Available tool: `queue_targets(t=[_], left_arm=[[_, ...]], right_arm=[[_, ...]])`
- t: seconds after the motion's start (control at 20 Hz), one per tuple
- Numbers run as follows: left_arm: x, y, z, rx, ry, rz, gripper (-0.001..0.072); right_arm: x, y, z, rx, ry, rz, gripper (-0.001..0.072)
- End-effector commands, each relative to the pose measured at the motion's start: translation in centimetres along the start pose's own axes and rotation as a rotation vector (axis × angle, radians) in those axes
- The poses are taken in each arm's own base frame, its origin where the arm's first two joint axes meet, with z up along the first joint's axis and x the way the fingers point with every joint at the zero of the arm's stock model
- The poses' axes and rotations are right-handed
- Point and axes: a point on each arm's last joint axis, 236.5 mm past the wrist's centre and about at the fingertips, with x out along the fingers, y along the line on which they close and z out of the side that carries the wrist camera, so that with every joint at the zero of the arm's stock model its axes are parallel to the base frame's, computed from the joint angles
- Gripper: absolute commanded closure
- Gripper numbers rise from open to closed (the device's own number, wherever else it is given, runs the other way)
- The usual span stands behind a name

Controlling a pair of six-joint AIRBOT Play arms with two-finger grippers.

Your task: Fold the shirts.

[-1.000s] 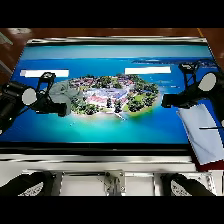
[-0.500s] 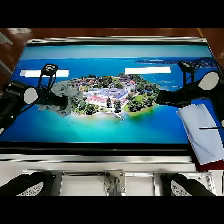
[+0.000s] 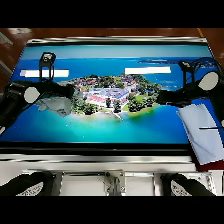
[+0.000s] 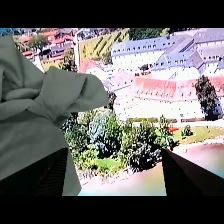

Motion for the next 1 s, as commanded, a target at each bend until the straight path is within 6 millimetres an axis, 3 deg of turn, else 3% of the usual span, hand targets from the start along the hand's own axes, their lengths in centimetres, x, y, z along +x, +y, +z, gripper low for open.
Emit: queue_targets(t=[0.0,0.1,0.2,0.3,0.35,0.4,0.45,0.55,0.75,0.95], left_arm=[[-0.1,-0.3,2.6,-0.023,-0.111,-0.014,0.0009],[-0.2,-0.3,3.4,-0.02,-0.144,-0.014,0.002],[0.3,0.5,2.2,0.0,-0.092,0.014,0.0078],[1.0,5.0,-1.6,-0.019,0.065,0.153,0.0054],[1.3,8.2,-4.1,-0.116,0.156,0.243,-0.0009],[1.4,11.8,-7.5,-0.227,0.273,0.323,-0.001],[1.4,14.1,-10.3,-0.334,0.362,0.355,-0.001],[2.2,16.8,-13.7,-0.531,0.444,0.345,-0.001],[5.8,19.1,-14.4,-0.754,0.377,0.278,-0.001],[9.6,18.7,-14.6,-0.832,0.336,0.227,-0.001]], right_arm=[[0.1,-0.4,0.0,-0.006,0.0,-0.018,0.0084],[0.4,-0.6,0.2,-0.005,0.001,-0.022,0.0084],[0.9,-1.0,0.1,-0.005,0.015,-0.036,0.0084],[1.4,-1.2,0.0,0.001,0.03,-0.036,0.0084],[1.7,-1.3,-0.1,0.004,0.038,-0.037,0.0084],[2.0,-1.3,-0.2,0.006,0.047,-0.037,0.0084],[2.3,-1.4,-0.3,0.009,0.056,-0.036,0.0084],[2.9,-1.5,-0.5,0.012,0.074,-0.036,0.0084],[3.8,-1.8,-0.7,0.019,0.099,-0.037,0.0084],[4.2,-1.9,-0.9,0.023,0.112,-0.037,0.0084]])
